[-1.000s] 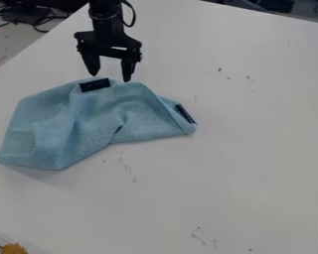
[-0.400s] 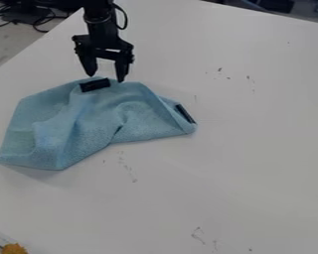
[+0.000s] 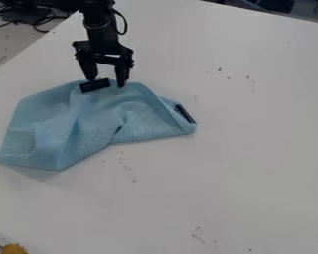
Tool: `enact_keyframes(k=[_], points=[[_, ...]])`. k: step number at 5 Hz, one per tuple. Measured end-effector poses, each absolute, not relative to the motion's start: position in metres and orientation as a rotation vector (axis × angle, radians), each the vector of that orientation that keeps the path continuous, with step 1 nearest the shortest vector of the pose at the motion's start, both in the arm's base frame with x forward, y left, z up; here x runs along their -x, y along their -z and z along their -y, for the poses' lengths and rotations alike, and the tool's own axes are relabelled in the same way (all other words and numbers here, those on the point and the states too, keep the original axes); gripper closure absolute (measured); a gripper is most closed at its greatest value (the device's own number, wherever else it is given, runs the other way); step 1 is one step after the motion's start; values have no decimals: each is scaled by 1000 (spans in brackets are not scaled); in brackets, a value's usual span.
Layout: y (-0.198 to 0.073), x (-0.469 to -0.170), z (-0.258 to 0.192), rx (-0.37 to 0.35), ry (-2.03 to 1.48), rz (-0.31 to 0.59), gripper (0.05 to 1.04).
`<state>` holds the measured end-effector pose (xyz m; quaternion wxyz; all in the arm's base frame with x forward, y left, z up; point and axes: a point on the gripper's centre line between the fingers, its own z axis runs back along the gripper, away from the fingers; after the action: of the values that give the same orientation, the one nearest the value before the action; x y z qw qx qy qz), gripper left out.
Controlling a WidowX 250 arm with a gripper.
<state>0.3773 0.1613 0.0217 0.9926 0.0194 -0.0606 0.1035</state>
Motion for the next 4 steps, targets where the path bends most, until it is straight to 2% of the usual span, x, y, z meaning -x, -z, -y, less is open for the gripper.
enact_keyframes(k=[1, 2, 3, 4], points=[[-17, -372, -160, -33, -214, 101, 159], [-17, -370, -157, -25, -215, 108, 299], [-14, -366, -160, -12, -225, 106, 591], [-13, -365, -161, -11, -230, 110, 827]])
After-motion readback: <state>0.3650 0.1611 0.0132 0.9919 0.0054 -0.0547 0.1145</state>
